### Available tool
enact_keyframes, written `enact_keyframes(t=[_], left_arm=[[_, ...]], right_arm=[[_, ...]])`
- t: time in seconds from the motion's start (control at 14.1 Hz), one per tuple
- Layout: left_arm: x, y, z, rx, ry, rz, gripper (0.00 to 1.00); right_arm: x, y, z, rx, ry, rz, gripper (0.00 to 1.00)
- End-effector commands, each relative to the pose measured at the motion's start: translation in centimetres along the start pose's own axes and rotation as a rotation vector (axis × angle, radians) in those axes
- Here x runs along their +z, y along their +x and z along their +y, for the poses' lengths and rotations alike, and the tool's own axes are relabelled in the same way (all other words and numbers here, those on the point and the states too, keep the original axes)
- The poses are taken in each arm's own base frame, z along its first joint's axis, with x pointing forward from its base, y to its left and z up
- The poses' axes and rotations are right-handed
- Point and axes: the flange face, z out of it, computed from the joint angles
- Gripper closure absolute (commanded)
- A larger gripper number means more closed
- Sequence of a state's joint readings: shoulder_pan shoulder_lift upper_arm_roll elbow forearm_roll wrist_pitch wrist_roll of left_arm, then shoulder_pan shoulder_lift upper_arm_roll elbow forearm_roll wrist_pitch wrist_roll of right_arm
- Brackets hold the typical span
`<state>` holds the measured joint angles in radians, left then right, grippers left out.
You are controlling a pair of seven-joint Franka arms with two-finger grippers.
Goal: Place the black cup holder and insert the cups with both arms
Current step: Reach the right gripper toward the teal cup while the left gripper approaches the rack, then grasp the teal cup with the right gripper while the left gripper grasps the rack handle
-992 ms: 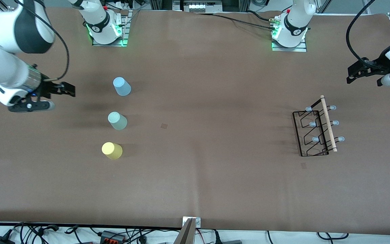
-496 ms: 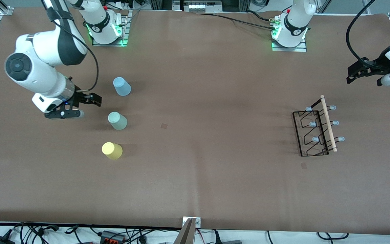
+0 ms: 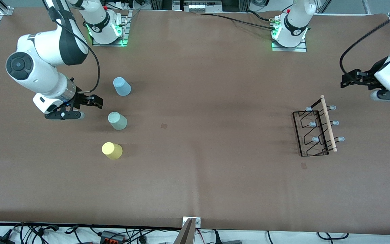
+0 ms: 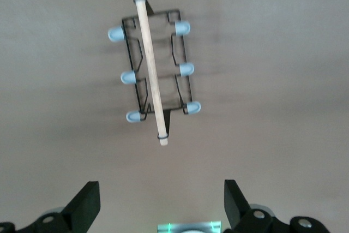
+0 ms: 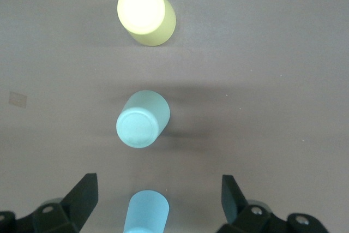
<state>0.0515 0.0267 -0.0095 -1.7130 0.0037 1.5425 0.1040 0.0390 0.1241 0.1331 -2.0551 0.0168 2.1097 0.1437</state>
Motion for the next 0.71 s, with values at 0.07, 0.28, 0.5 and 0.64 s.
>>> enact_keyframes(t=[0.07,0.28,0.5,0.64], left_arm=[[0.5,0.9,-0.2,0.020,-0.004,-0.016,0.00],[4.3,1.5,-1.3,0.015,0.048,0.070,0.00],[8.3,2.3,-1.9,0.024,0.087,0.184,0.00],[10.6,2.7,-1.9,0.008,0.090,0.239,0.00]], right_arm=[[3.3,1.1,-2.4,-0.015,0.020,0.016,0.00],[5.4,1.3,-4.0,-0.032,0.021,0.009,0.00],[7.4,1.2,-4.2,-0.037,0.020,-0.006,0.00],[9.2,0.0,-4.0,-0.025,0.022,0.018,0.00]])
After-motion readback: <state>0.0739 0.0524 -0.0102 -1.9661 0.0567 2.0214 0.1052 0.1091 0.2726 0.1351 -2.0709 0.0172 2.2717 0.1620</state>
